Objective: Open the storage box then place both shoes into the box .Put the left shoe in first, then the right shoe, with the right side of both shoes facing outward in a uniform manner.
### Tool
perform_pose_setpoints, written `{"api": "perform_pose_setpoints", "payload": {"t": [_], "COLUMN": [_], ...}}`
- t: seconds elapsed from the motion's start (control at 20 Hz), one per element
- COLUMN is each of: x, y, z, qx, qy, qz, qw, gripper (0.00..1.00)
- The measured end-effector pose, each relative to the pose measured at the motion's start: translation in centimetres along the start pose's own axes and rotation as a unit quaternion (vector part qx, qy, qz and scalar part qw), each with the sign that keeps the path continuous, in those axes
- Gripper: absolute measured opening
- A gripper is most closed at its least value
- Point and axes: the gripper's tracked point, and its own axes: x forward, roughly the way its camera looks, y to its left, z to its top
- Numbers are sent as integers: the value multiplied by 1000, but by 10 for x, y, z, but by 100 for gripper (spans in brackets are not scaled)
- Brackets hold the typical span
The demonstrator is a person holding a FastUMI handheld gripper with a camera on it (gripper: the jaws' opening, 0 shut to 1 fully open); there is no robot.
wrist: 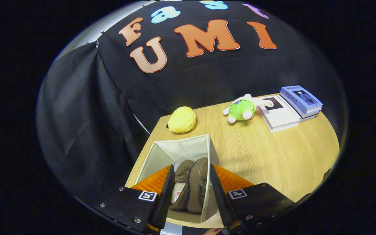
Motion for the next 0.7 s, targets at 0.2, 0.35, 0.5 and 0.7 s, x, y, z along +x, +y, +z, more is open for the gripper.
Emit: {"api": "perform_pose_setpoints", "payload": {"t": [0.2,0.35,0.5,0.7], "x": [-28,-49,-77,-117], "y": [-24,-42,-67,-81], "z": [20,36,54,77], "qx": [-25,-46,-80,-123], "qy": [-53,-102,-163,-242], "qz": [4,11,-3,16], "qw": [998,994,983,962], "gripper": [75,82,88,91]}}
